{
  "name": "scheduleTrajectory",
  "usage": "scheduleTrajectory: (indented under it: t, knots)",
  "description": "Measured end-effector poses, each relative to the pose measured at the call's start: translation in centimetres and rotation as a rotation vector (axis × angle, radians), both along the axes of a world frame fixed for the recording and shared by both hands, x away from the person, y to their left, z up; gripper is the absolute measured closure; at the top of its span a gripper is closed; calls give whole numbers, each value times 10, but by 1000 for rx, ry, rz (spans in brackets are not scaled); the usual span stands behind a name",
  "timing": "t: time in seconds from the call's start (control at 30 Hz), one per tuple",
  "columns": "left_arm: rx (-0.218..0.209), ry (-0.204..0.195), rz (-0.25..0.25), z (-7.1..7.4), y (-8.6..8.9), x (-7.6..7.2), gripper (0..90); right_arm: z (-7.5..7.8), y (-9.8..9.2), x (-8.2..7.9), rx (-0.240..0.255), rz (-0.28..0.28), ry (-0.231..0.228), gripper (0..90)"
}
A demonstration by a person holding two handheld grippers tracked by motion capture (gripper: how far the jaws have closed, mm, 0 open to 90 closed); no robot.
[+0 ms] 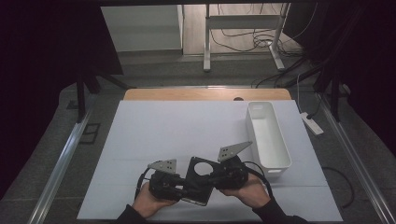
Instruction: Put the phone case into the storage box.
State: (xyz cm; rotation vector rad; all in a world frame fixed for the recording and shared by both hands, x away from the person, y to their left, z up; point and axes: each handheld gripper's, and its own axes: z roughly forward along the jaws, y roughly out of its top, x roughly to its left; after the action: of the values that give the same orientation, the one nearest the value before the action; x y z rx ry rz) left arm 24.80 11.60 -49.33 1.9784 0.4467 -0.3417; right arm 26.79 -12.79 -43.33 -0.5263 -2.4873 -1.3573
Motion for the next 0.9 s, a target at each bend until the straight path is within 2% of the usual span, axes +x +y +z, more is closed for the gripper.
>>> scheduleTrajectory:
  t: [0.13,0.47,0.57,0.7,0.8,0.9]
  knots:
    - [-17,4,-20,0,0,0,764,0,0,0,8,8,-1,856]
    - [-34,16,-75,0,1,1,829,0,0,0,18,38,7,853]
    - [-27,-1,-91,0,0,0,839,-1,0,1,19,46,12,852]
    - [-15,-24,-87,2,0,-1,844,-2,0,1,21,49,14,844]
    - [2,-43,-72,3,-1,-2,846,-1,0,1,15,43,10,820]
    - [18,-49,-51,4,-1,-3,846,-1,0,1,5,17,-12,706]
